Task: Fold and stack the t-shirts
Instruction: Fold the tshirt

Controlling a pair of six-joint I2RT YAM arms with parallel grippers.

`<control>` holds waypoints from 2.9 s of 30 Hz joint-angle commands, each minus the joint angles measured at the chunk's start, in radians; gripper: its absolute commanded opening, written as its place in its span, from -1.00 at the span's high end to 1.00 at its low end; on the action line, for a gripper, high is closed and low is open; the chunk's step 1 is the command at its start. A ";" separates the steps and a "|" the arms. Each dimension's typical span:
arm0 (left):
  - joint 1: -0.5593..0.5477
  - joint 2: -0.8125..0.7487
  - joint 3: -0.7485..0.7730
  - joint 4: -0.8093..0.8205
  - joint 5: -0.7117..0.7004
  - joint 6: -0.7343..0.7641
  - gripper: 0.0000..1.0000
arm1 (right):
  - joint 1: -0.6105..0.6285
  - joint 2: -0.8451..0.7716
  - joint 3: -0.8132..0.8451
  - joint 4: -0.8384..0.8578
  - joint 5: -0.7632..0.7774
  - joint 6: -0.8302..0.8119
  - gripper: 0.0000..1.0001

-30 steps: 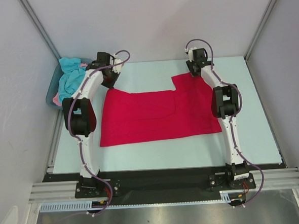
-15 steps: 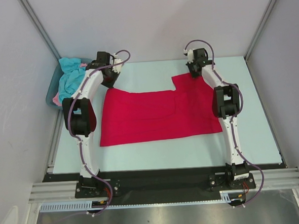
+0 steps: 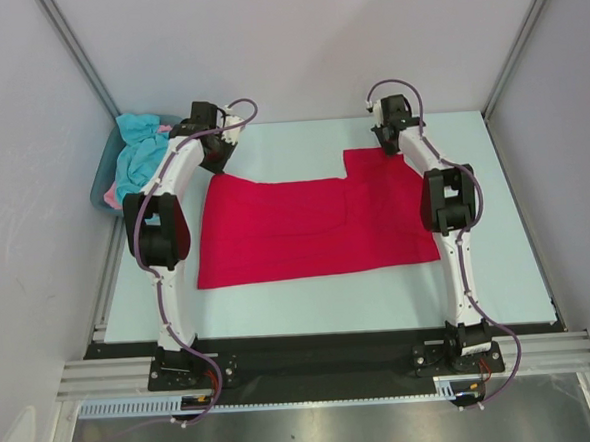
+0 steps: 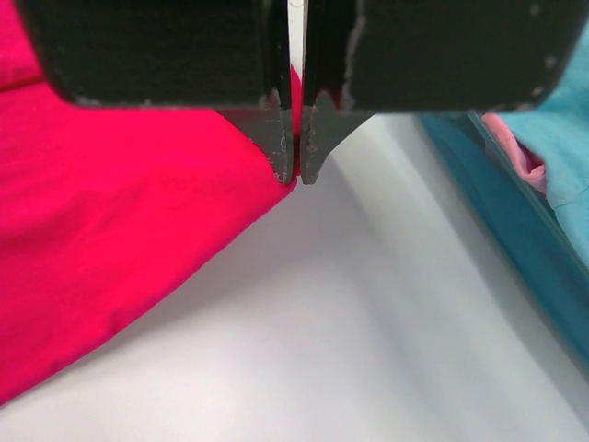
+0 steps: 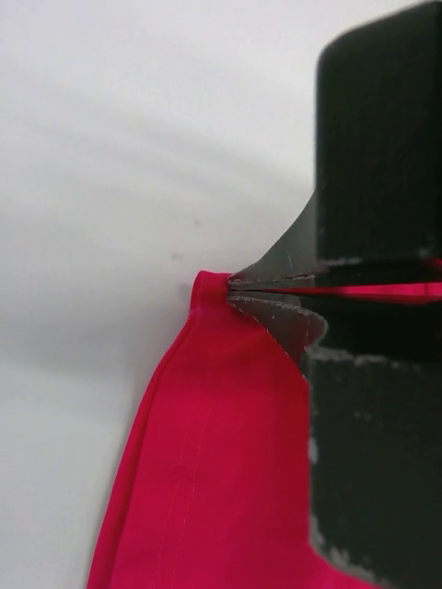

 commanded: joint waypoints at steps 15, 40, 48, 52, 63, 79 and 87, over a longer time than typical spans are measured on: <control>-0.012 -0.030 0.035 0.045 0.031 -0.004 0.99 | 0.034 -0.173 -0.038 0.083 0.193 -0.100 1.00; 0.016 -0.151 -0.129 0.135 -0.059 0.080 0.99 | -0.076 -0.491 -0.352 -0.055 -0.015 -0.198 1.00; 0.031 -0.176 -0.167 0.135 -0.067 0.135 0.99 | -0.088 -0.512 -0.369 -0.111 -0.050 -0.218 1.00; 0.039 -0.185 -0.193 0.149 -0.097 0.161 0.99 | -0.096 -0.526 -0.387 -0.121 -0.052 -0.226 1.00; 0.051 -0.222 -0.212 0.163 -0.090 0.244 0.99 | -0.101 -0.572 -0.412 -0.181 -0.100 -0.275 1.00; 0.021 -0.297 -0.347 0.106 -0.018 0.446 1.00 | -0.102 -0.592 -0.370 -0.439 -0.230 -0.366 1.00; 0.014 -0.340 -0.426 0.153 -0.058 0.497 0.99 | -0.125 -0.627 -0.383 -0.534 -0.242 -0.424 1.00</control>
